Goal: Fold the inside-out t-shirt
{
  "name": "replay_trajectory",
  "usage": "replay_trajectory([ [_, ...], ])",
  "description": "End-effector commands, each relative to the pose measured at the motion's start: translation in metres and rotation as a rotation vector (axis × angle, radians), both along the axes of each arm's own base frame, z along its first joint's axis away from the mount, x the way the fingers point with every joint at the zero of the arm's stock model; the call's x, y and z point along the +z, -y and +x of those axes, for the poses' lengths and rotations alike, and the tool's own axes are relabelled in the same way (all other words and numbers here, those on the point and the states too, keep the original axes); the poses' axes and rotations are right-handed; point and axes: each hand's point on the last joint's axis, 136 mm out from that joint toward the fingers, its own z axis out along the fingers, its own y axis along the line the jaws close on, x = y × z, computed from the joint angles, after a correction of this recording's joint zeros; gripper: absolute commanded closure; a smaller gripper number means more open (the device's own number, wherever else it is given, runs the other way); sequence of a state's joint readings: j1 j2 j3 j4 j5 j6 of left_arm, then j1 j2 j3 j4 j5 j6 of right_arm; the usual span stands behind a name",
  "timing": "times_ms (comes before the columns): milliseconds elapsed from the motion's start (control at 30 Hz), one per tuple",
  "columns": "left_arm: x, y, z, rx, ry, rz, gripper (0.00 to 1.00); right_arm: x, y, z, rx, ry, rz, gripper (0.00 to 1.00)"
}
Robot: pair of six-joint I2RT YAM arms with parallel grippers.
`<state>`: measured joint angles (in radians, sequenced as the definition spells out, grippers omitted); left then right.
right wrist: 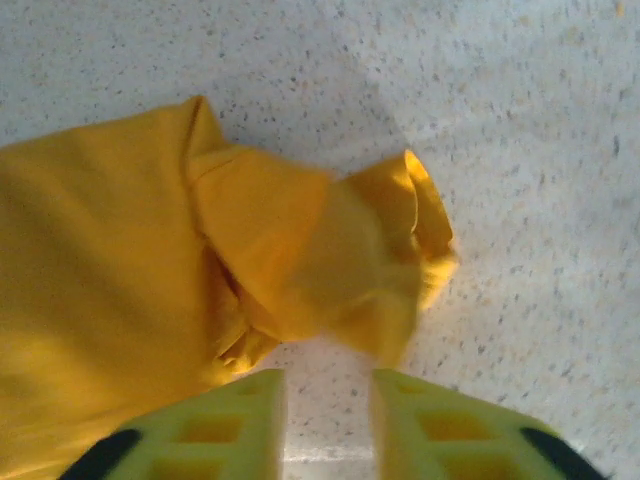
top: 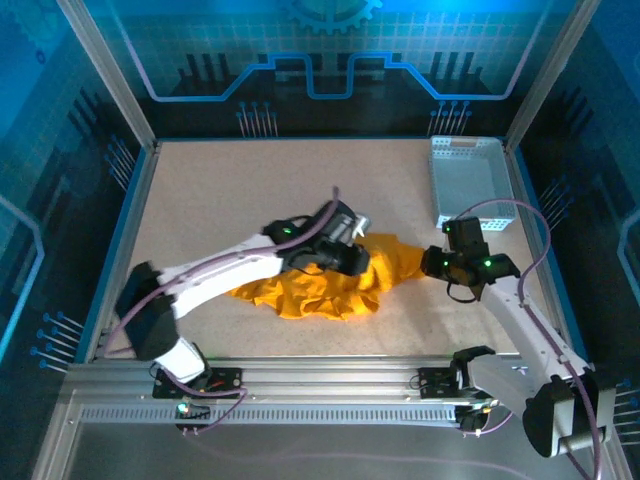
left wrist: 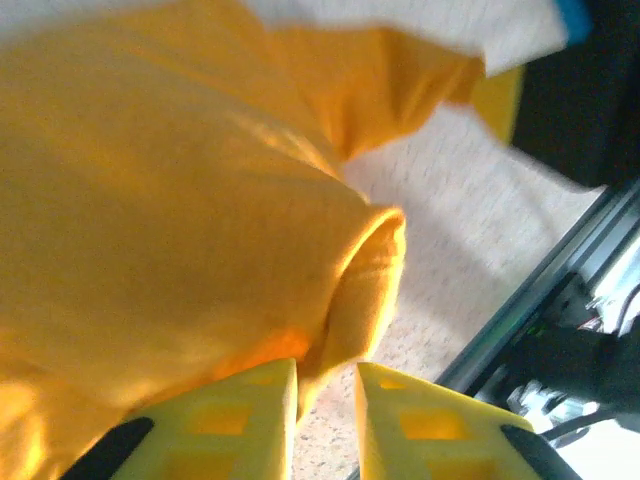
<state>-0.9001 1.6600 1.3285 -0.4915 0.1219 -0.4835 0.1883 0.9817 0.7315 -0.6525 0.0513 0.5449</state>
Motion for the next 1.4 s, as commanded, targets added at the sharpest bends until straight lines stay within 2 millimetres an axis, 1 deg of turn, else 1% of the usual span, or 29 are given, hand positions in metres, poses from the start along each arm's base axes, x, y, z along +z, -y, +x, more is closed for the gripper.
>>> replay_trajectory([
  [0, 0.011, 0.011, -0.003, 0.001, -0.012, -0.025, 0.53, 0.027, 0.002, 0.008, -0.028, 0.100, 0.027, 0.52],
  [33, 0.009, 0.004, -0.002, 0.016, 0.000, 0.004, 0.46, 0.031, 0.002, 0.007, -0.026, 0.108, 0.026, 0.48],
  [100, 0.012, -0.017, -0.002, 0.046, 0.049, 0.060, 0.39, 0.040, 0.000, 0.008, -0.004, 0.122, 0.020, 0.43],
  [133, 0.016, -0.030, -0.003, 0.067, 0.082, 0.086, 0.35, 0.044, -0.002, 0.008, 0.004, 0.125, 0.009, 0.40],
  [200, 0.016, -0.061, -0.007, 0.110, 0.122, 0.152, 0.27, 0.050, -0.009, 0.007, 0.042, 0.132, -0.019, 0.38],
  [233, 0.014, -0.078, -0.009, 0.139, 0.139, 0.198, 0.26, 0.054, -0.016, 0.006, 0.070, 0.140, -0.033, 0.37],
  [300, -0.005, -0.105, -0.017, 0.163, 0.129, 0.304, 0.25, 0.056, -0.032, 0.004, 0.130, 0.150, -0.061, 0.35],
  [333, -0.019, -0.116, -0.022, 0.163, 0.110, 0.366, 0.24, 0.055, -0.044, 0.002, 0.170, 0.150, -0.070, 0.35],
  [400, -0.048, -0.130, -0.031, 0.152, 0.061, 0.455, 0.25, 0.048, -0.065, -0.003, 0.236, 0.137, -0.078, 0.35],
  [467, -0.072, -0.133, -0.037, 0.138, 0.024, 0.483, 0.25, 0.037, -0.084, -0.008, 0.294, 0.127, -0.090, 0.35],
  [533, -0.083, -0.132, -0.036, 0.138, 0.020, 0.487, 0.25, 0.029, -0.094, -0.010, 0.319, 0.124, -0.096, 0.34],
  [633, -0.091, -0.124, -0.031, 0.114, 0.030, 0.485, 0.24, 0.021, -0.105, -0.013, 0.353, 0.119, -0.070, 0.34],
  [767, -0.106, -0.123, -0.021, 0.098, 0.046, 0.561, 0.25, 0.018, -0.108, -0.014, 0.359, 0.118, -0.059, 0.33],
  [833, -0.113, -0.122, -0.018, 0.086, 0.044, 0.590, 0.29, 0.018, -0.108, -0.015, 0.357, 0.122, -0.057, 0.33],
  [967, -0.122, -0.122, -0.016, 0.062, 0.054, 0.642, 0.31, 0.020, -0.107, -0.014, 0.351, 0.133, -0.055, 0.32],
  [1000, -0.123, -0.123, -0.015, 0.063, 0.059, 0.651, 0.34, 0.020, -0.107, -0.014, 0.352, 0.133, -0.055, 0.32],
  [1133, -0.124, -0.129, -0.009, 0.092, 0.079, 0.687, 0.52, 0.022, -0.109, -0.013, 0.354, 0.139, -0.044, 0.32],
  [1200, -0.117, -0.129, -0.007, 0.109, 0.100, 0.670, 0.61, 0.022, -0.113, -0.013, 0.367, 0.138, -0.028, 0.32],
  [1267, -0.109, -0.128, -0.004, 0.133, 0.122, 0.639, 0.72, 0.020, -0.117, -0.014, 0.386, 0.132, -0.015, 0.32],
  [1367, -0.094, -0.126, -0.001, 0.161, 0.156, 0.583, 0.85, 0.017, -0.123, -0.015, 0.412, 0.127, -0.012, 0.32],
])
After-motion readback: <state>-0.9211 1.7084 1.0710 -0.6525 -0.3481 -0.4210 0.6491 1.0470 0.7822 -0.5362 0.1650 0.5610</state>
